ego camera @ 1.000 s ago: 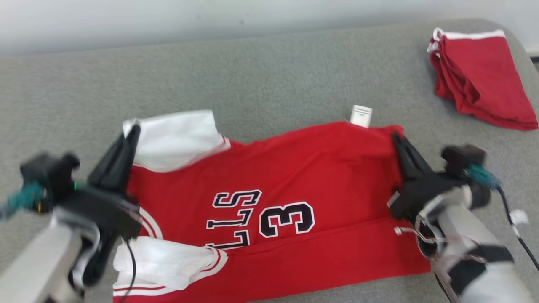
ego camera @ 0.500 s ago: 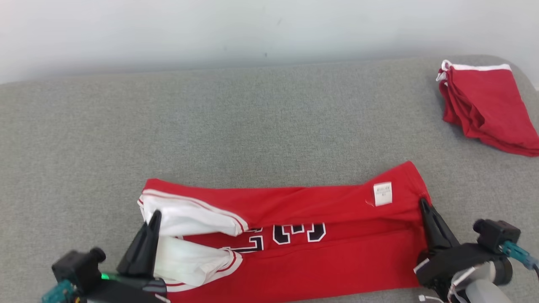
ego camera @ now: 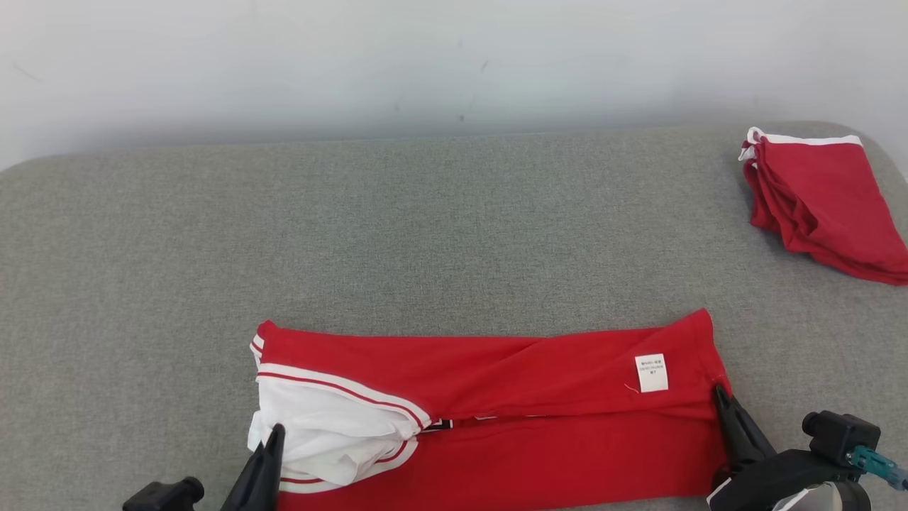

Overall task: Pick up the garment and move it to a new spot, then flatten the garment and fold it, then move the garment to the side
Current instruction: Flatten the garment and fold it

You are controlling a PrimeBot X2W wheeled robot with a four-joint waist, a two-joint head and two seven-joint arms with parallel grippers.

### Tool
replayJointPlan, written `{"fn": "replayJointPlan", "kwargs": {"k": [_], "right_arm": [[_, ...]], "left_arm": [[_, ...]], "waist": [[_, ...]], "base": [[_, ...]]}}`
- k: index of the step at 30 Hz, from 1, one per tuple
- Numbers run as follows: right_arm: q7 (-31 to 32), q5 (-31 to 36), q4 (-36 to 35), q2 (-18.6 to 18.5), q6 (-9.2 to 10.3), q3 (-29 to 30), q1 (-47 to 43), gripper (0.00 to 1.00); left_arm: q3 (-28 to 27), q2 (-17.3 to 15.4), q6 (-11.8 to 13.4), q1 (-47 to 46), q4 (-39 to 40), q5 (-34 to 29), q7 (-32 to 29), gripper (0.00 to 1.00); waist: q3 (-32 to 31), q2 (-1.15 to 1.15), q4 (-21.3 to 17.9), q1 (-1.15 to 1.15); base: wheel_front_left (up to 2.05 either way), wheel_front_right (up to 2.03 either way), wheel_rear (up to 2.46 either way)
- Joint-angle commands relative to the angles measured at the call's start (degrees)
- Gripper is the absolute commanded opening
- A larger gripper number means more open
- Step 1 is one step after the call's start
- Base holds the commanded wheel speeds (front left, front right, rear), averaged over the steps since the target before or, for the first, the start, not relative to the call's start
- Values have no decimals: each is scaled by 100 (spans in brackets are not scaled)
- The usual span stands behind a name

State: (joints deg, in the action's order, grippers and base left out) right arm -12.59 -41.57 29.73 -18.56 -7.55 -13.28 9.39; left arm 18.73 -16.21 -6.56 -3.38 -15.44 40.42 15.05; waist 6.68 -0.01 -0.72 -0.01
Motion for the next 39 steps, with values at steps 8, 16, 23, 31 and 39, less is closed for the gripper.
{"fn": "replayJointPlan", "kwargs": {"k": [8, 16, 23, 31, 39], "right_arm": [[82, 12, -57, 21, 16, 12, -100, 100], [36, 149, -380, -97, 16, 168, -23, 100], [403, 532, 202, -48, 15, 283, 411, 100], [646, 789, 1194, 61, 15, 227, 680, 100], [882, 579, 1372, 228, 14, -14, 447, 67]], "left_arm": [[-295, 136, -83, -167, -443, -422, 16, 100], [-1174, 410, -64, 41, 15, -1408, 16, 100], [-2110, 963, -22, 318, 574, -2376, 16, 100], [-2356, 1237, -73, 509, 655, -2857, 16, 100], [-2471, 1321, -95, 659, 600, -2982, 16, 100]], "waist": [[-76, 1, -18, 1], [-136, 1, 61, 1], [-138, 1, 150, 1], [-128, 1, 324, 1], [-190, 1, 361, 1]], "base": [[0, 0, 0], [0, 0, 0], [0, 0, 0], [0, 0, 0], [0, 0, 0]]}}
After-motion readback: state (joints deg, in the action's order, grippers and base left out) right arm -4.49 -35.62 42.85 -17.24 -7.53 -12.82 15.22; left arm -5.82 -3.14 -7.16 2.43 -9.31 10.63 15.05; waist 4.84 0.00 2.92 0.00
